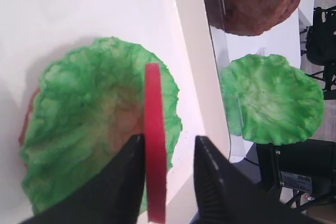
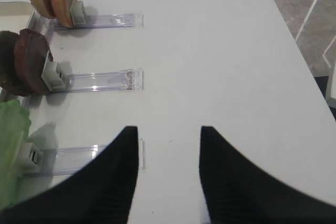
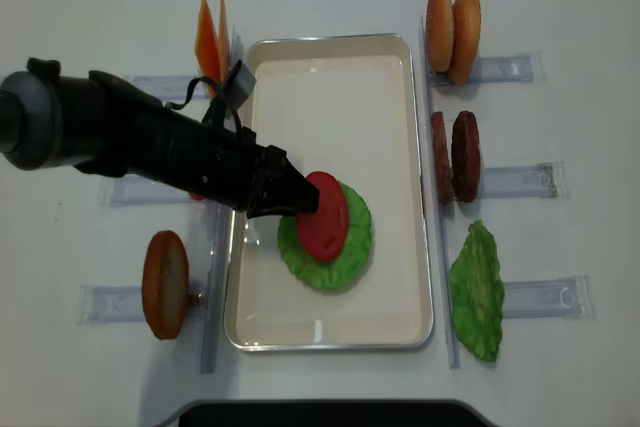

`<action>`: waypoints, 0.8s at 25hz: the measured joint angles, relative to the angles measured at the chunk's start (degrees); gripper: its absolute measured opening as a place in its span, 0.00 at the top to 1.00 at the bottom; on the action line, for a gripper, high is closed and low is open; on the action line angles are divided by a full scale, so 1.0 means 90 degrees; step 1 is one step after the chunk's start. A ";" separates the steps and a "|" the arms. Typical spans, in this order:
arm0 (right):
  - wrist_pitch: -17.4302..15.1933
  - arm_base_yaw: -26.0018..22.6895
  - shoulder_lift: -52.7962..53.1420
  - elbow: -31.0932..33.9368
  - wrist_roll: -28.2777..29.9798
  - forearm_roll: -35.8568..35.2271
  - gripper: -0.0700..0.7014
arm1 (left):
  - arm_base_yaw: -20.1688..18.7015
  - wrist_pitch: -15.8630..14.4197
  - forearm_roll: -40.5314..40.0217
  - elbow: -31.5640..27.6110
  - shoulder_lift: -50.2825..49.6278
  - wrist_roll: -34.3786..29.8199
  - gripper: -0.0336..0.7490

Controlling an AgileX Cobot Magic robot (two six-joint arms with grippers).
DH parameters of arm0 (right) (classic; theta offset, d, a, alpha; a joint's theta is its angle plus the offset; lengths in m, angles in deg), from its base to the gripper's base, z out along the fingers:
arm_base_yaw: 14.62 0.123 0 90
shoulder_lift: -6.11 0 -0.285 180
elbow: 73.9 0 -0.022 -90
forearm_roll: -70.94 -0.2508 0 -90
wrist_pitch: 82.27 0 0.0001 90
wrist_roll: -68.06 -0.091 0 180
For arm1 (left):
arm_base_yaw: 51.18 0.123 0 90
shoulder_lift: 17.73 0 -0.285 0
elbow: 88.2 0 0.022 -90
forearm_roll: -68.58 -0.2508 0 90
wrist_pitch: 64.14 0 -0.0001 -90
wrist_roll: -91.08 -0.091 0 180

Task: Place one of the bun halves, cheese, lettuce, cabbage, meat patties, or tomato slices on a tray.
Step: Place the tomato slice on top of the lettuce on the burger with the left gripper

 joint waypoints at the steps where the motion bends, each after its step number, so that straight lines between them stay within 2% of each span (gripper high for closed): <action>1: 0.0000 0.0000 0.0000 0.0000 0.0000 0.0000 0.56 | 0.0000 0.0000 -0.0005 0.0000 0.0000 0.0029 0.62; 9: 0.0000 0.0000 0.0000 0.0000 0.0000 0.0000 0.56 | 0.0000 0.0002 -0.0050 0.0000 0.0000 0.0277 0.43; 20: 0.0000 0.0000 0.0000 0.0000 0.0000 0.0000 0.56 | 0.0000 -0.0055 -0.1303 0.0470 0.0000 0.1805 0.40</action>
